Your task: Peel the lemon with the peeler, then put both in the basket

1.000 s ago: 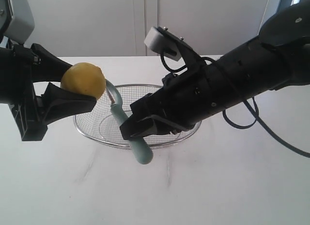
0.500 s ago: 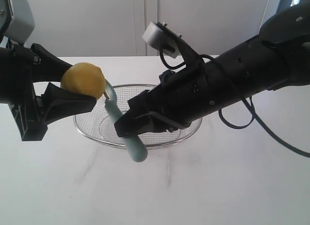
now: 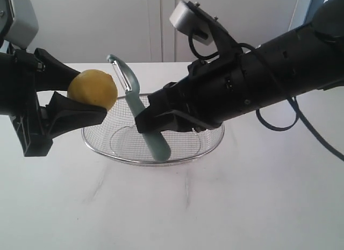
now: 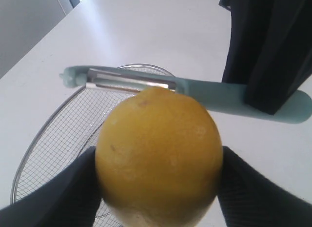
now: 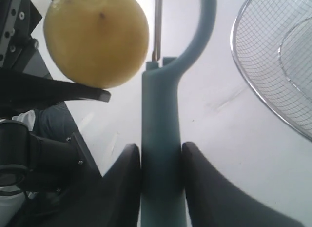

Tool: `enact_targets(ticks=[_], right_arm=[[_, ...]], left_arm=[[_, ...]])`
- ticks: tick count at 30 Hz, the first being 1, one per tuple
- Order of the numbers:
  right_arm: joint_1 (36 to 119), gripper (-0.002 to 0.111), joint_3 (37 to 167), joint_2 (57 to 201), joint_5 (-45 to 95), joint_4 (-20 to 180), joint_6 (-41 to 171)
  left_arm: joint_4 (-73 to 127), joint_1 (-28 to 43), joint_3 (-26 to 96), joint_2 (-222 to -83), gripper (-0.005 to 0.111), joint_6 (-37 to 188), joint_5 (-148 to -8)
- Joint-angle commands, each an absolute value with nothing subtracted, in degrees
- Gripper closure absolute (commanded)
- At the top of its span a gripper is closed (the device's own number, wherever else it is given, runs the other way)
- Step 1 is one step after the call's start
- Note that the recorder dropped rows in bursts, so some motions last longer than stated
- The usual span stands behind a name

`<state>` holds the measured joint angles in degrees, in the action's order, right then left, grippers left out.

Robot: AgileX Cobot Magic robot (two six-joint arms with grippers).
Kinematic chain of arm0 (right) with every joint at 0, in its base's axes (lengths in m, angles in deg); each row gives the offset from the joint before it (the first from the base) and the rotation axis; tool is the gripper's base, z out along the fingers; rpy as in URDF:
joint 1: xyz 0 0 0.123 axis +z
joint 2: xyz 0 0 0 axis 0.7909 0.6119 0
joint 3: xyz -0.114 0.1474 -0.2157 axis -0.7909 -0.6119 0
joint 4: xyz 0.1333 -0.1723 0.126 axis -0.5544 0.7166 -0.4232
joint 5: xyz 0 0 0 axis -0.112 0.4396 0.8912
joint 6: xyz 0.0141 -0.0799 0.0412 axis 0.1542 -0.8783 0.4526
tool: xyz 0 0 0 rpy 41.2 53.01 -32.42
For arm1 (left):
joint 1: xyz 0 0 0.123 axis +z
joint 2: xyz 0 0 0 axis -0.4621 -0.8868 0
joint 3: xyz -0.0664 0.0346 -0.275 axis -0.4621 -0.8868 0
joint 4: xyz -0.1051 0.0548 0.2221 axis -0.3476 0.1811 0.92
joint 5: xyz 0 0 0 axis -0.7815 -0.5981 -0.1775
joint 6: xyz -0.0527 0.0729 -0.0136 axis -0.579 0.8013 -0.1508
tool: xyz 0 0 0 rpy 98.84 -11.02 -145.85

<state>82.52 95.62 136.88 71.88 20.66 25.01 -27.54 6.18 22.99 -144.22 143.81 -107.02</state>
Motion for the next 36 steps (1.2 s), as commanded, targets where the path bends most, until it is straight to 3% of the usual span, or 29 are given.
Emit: enact_targets(ticks=[1, 36], right_arm=[[82.4, 0.108, 95.7, 135.4, 70.6, 23.0, 27.3], [82.6, 0.108, 95.6, 142.2, 75.3, 20.4, 25.9]], left_arm=[[-29.1, 6.4, 22.9, -143.9, 0.107, 143.5, -107.7], [-29.4, 6.4, 22.9, -143.9, 0.107, 143.5, -107.9]])
